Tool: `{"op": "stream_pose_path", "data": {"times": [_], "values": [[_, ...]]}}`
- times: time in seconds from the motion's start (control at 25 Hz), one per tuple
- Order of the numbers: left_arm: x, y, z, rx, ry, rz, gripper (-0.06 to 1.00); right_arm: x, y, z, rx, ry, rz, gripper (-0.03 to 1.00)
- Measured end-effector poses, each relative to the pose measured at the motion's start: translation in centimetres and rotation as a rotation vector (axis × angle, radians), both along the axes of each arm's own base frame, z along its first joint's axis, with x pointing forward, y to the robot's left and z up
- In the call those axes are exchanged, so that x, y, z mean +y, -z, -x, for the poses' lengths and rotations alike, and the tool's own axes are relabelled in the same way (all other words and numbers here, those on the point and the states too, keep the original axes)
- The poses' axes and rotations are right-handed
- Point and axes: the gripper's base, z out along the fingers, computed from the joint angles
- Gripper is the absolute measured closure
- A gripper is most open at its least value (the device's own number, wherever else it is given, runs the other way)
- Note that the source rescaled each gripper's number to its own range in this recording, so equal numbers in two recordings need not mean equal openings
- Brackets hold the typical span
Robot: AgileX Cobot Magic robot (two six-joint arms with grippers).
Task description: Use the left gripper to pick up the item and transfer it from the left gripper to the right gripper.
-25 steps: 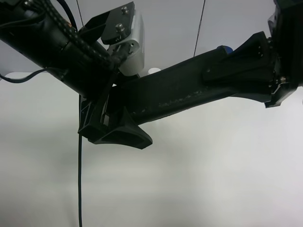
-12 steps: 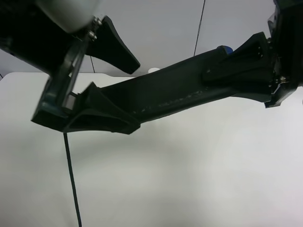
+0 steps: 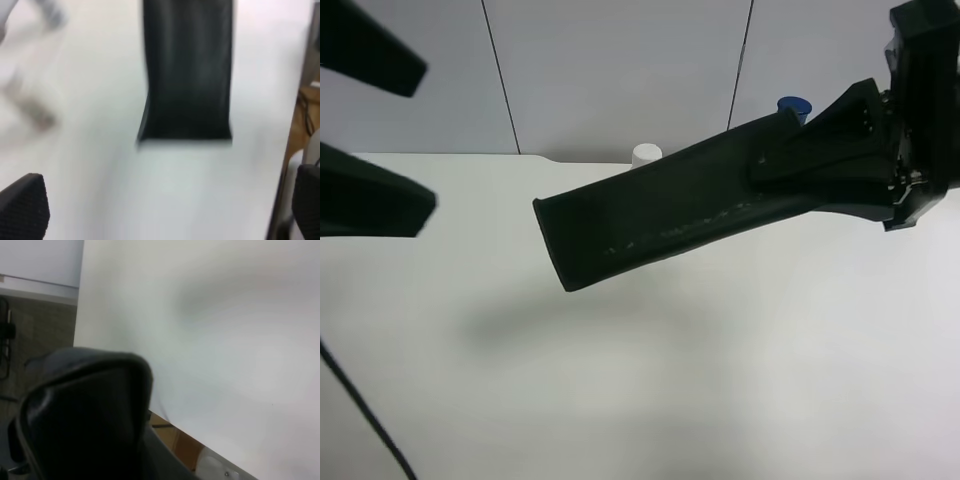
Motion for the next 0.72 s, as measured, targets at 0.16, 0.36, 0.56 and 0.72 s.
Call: {"op": "stream_pose_path", "data": {"times": [0.16,0.36,0.56,0.72], "values": [[2.3,0.2,1.5,0.077,-0.109,-0.073,-0.05,0.0,0.0,0.0,0.0,0.0,0.001,0.92],[5.3,1.4,3.6,0.094,-0.256,-0.08,-0.05,0.0,0.0,0.0,-0.002,0.003,0.002,0.92],[8.2,5.6,7.0,0.136,-0.311,-0.04,-0.05,0.0,0.0,-0.1,-0.004,0.01,0.004,0.92],[10.0,8.9,9.1,0.128,-0.326,-0.003,-0.05,-0.1,0.0,-0.2,-0.007,0.016,0.005,0.92]]}}
